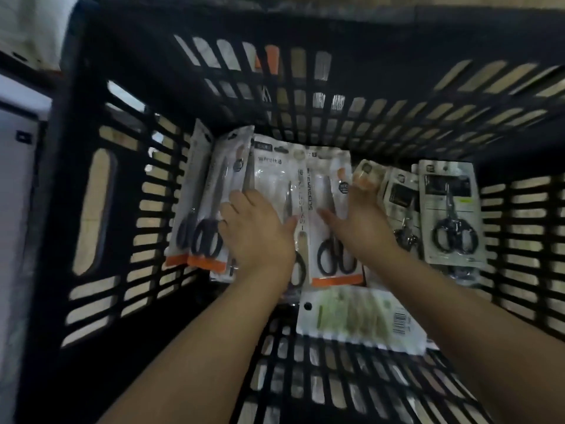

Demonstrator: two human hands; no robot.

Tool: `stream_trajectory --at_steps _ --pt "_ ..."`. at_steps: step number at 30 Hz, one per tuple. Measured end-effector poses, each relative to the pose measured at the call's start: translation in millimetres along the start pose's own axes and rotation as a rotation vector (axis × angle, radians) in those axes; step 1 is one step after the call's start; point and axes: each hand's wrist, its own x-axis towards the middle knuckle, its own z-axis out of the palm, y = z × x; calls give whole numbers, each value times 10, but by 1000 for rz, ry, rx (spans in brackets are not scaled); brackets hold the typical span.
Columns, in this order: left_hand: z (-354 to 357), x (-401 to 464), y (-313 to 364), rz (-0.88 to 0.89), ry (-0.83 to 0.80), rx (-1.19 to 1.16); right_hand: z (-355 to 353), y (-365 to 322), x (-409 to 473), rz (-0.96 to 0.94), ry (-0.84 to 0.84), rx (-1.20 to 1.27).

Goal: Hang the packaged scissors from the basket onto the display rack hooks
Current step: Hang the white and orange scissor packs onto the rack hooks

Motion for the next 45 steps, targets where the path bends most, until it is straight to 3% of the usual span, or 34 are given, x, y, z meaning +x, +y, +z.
stream_trajectory --at_steps 2,8,15,23,29,37,45 --pt "48 31 58 -29 8 -33 15 -6 94 89 18 -39" --pt "-75 101 -108 -50 3 -347 9 -39 273 282 29 206" --pt "-423 76 -442 -267 -248 -918 -246 -119 -41 265 -35 465" --pt "-1011 -322 -638 -341 -345 -1029 -698 -535 -594 288 -156 605" --pt "-1931 -690 -616 -352 -328 -1089 -1572 -1060 -1126 283 -173 660" --pt "-3948 -1254 -508 -206 -113 -1158 -3604 -2396 -1918 -23 -95 679" --pt "-6239 -2558 -865 -173 400 -1273 -5349 -3872 -3474 -434 -103 751"
